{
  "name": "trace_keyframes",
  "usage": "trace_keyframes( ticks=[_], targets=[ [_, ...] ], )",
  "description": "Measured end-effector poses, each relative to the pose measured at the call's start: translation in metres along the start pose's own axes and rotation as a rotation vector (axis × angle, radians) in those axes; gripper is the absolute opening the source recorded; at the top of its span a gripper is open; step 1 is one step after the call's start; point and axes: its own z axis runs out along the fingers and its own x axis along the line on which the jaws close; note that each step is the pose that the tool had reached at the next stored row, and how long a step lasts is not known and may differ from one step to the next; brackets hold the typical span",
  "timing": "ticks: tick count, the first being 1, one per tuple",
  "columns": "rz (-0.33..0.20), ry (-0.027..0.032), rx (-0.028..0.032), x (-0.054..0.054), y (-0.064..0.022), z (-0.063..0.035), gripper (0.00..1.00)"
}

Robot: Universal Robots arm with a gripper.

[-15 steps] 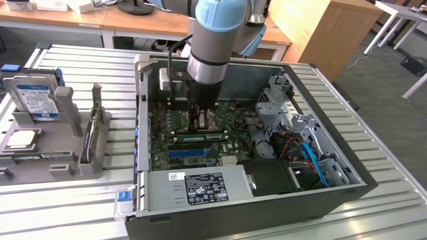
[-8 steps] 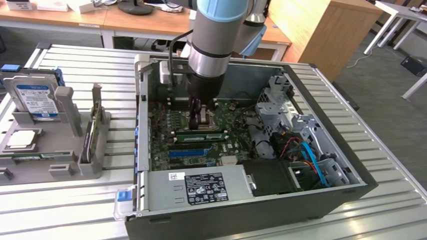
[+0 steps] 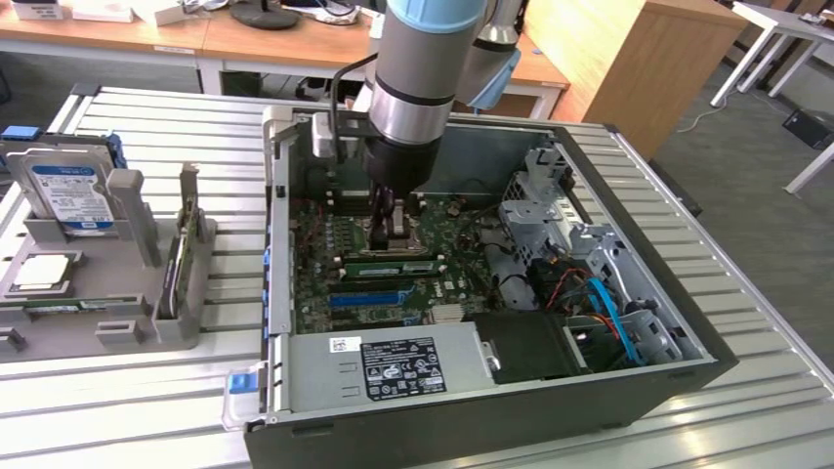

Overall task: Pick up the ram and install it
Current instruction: 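Press down the ram until it locks into place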

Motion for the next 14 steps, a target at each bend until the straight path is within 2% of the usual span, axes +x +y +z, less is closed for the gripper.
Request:
trace_keyframes(
  ticks=[3, 14],
  targets=[
    [0.0, 0.0004, -0.0002, 0.0, -0.0021, -0.0002, 0.11],
    [0.0, 0.0002, -0.0002, 0.0, -0.0288, -0.0006, 0.11]
  ],
)
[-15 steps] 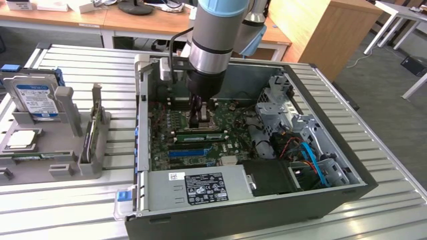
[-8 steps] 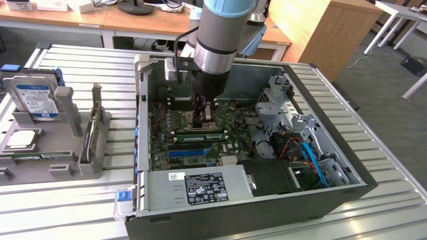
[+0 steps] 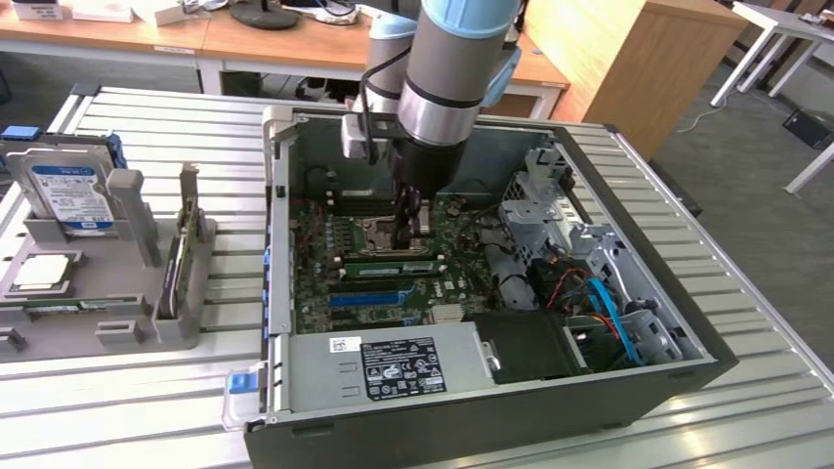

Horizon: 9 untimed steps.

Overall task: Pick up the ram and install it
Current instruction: 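Press down the ram until it locks into place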

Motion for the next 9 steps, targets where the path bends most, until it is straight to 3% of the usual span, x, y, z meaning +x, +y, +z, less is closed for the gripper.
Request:
trace_keyframes(
  ticks=[6, 9],
  targets=[
    [-0.001, 0.0, 0.0, -0.0001, -0.0103, -0.0002, 0.11],
    [-0.001, 0.0, 0.0, -0.0001, -0.0108, -0.0002, 0.11]
  ],
)
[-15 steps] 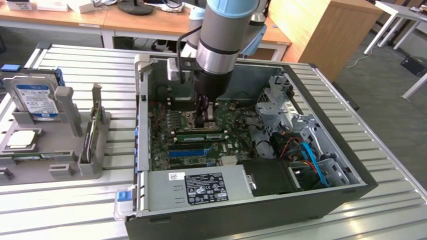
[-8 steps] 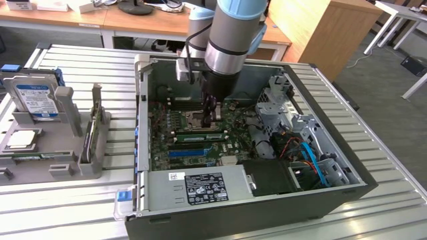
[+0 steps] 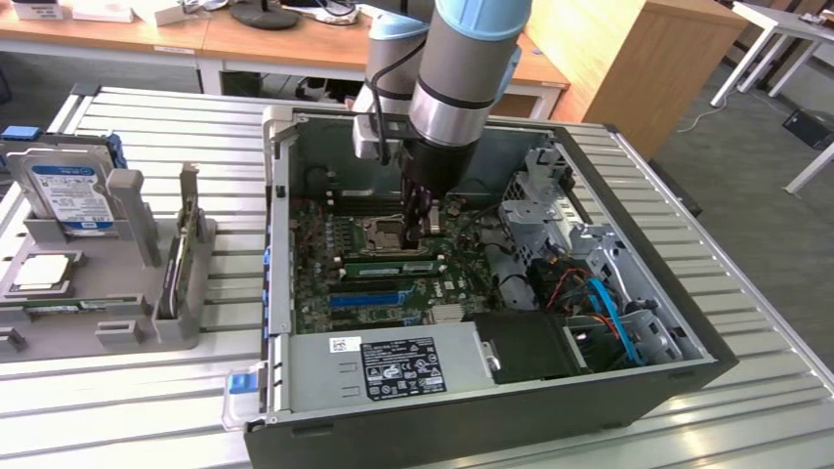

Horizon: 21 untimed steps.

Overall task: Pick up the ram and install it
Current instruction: 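Press down the ram until it locks into place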

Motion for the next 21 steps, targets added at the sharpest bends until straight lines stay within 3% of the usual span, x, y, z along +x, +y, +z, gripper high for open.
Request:
trace_keyframes(
  ticks=[14, 21],
  targets=[
    [0.003, 0.0, 0.0, 0.0, 0.0, 0.0, 0.11],
    [0.076, -0.0015, 0.0006, 0.0, 0.0, 0.0, 0.11]
  ],
)
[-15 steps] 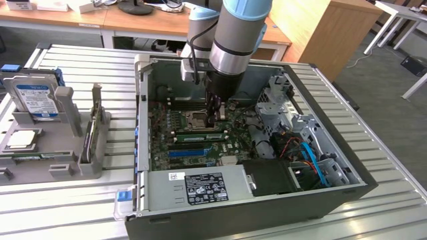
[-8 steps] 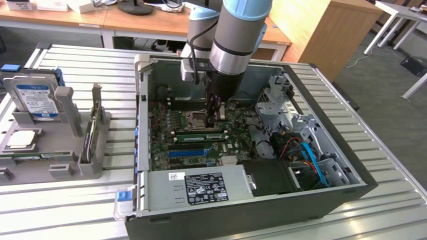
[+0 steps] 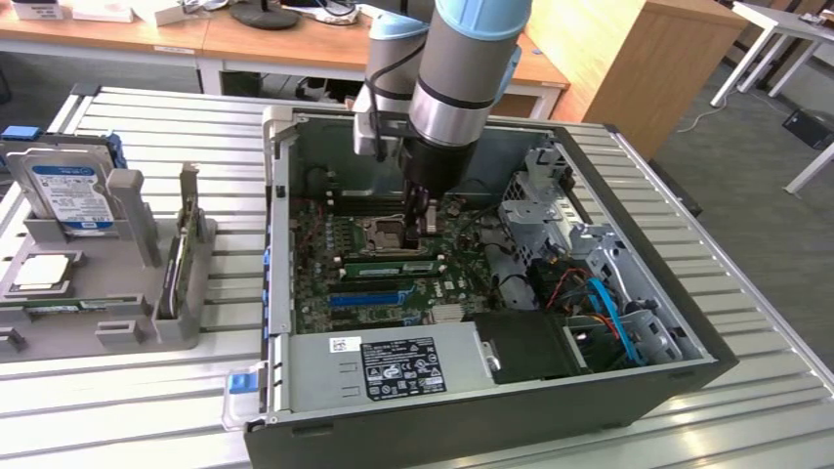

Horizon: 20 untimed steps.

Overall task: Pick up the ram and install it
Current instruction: 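Press down the ram until it locks into place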

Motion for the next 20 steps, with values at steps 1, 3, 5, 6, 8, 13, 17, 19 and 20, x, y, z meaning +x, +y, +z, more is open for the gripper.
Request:
trace_keyframes(
  ticks=[1, 3, 5, 6, 8, 13, 17, 19, 20],
  targets=[
    [0.013, -0.0003, 0.0002, 0.0, 0.0, 0.0, 0.11],
    [0.041, -0.0008, 0.0005, 0.0, 0.0, 0.0, 0.11],
    [0.071, -0.0013, 0.0007, 0.0, 0.0, 0.0, 0.11],
    [0.087, -0.0017, 0.0008, 0.0, 0.0, 0.0, 0.11],
    [0.118, -0.0023, 0.0012, 0.0, 0.0, 0.0, 0.11],
    [0.2, -0.0039, 0.0019, 0.0, 0.0, 0.0, 0.11],
    [0.268, -0.0051, 0.0025, 0.0, 0.0, 0.0, 0.11],
    [0.303, -0.0058, 0.0029, 0.0, 0.0, 0.0, 0.11],
    [0.321, -0.0062, 0.003, 0.0, 0.0, 0.0, 0.11]
  ],
)
